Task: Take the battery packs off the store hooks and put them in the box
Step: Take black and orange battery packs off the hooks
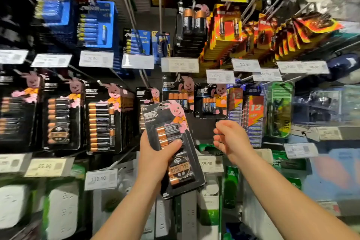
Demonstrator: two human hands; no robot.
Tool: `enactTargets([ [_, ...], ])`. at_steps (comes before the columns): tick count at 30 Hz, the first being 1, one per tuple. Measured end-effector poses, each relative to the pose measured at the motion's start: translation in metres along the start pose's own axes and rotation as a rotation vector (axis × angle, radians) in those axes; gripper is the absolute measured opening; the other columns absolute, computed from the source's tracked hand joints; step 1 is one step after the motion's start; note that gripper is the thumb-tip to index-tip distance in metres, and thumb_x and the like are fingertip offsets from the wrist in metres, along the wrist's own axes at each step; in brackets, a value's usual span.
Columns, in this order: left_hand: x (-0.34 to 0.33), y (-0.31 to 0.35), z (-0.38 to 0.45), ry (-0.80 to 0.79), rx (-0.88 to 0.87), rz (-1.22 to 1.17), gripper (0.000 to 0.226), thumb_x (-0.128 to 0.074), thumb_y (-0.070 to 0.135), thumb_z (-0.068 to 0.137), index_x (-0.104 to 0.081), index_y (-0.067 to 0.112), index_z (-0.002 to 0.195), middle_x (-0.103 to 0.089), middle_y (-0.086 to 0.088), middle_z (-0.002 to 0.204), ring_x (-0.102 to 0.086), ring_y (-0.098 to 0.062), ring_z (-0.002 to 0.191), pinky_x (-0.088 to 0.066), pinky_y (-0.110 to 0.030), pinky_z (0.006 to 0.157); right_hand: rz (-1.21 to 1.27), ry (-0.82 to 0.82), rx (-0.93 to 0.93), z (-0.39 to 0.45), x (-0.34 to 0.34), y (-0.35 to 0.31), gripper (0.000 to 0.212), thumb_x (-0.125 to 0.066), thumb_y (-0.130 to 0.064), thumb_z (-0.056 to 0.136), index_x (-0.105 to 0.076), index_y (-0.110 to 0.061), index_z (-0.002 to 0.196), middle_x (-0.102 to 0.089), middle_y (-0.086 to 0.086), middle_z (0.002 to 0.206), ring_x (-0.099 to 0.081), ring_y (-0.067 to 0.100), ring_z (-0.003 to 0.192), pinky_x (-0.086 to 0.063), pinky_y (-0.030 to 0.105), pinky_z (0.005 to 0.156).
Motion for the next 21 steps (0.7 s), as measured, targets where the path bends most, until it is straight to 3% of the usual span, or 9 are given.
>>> enactTargets([
  [2,0.001,0.004,-0.011,0.03,0.016,-0.008,0.064,-0.082,0.007,0.075,-0.051,0.02,0.13,-0.073,-0.003,0.108,-0.072,-0.019,0.095,-0.056,-0.034,0.076,-0.025,-0.1,-0.023,-0.023,-0.003,0.002,0.002,-0.055,-0.012,0.097,-0.057,-0.012,0.097,-0.055,0.003,0.073,-0.049,0.011,0.052,-0.043,0.02,0.042],
  [5,0.005,0.011,-0.032,0.083,0.043,0.028,0.067,-0.084,0.021,0.063,-0.054,0.025,0.122,-0.073,0.0,0.106,-0.072,-0.02,0.096,-0.057,-0.044,0.085,-0.211,-0.352,0.039,-0.06,-0.015,0.003,0.004,-0.063,-0.014,0.091,-0.061,-0.015,0.089,-0.059,0.0,0.072,-0.054,0.01,0.057,-0.042,0.023,0.046],
  [8,0.014,0.018,-0.052,0.126,0.028,0.089,0.063,-0.085,0.018,0.065,-0.054,0.027,0.12,-0.073,0.003,0.105,-0.071,-0.012,0.093,-0.056,-0.034,0.08,-0.479,-0.449,0.186,-0.086,-0.026,0.005,0.011,-0.071,-0.017,0.084,-0.063,-0.02,0.09,-0.056,-0.003,0.073,-0.052,0.007,0.061,-0.041,0.016,0.054],
  [11,0.028,0.024,-0.069,0.135,0.015,0.147,0.064,-0.086,0.019,0.064,-0.055,0.025,0.12,-0.073,0.005,0.101,-0.071,-0.006,0.087,-0.052,-0.018,0.068,-0.5,-0.415,0.2,-0.101,-0.038,0.016,0.011,-0.072,-0.018,0.084,-0.062,-0.022,0.087,-0.055,-0.002,0.072,-0.053,0.008,0.062,-0.041,0.017,0.056],
  [16,0.054,0.031,-0.085,0.154,0.022,0.189,0.08,-0.081,0.043,0.047,-0.055,0.027,0.121,-0.074,0.009,0.101,-0.072,-0.011,0.092,-0.054,-0.032,0.077,-0.433,-0.307,0.157,-0.118,-0.064,0.039,0.014,-0.068,-0.021,0.088,-0.055,-0.018,0.083,-0.056,-0.003,0.069,-0.055,0.005,0.058,-0.042,0.018,0.054],
  [21,0.086,0.042,-0.072,0.139,0.002,0.234,0.071,-0.082,0.029,0.058,-0.056,0.018,0.123,-0.074,0.001,0.102,-0.072,-0.013,0.091,-0.056,-0.026,0.073,-0.484,-0.203,0.26,-0.13,-0.104,0.046,0.019,-0.061,-0.027,0.092,-0.058,-0.017,0.076,-0.061,0.007,0.073,-0.06,0.021,0.069,-0.046,0.031,0.063],
])
Point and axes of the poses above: each hand's wrist, its own z-axis towards the middle knuckle, its own x-axis out of the back of the hand, y = z × x, the point moved 1 cm from there along z, towards the middle knuckle
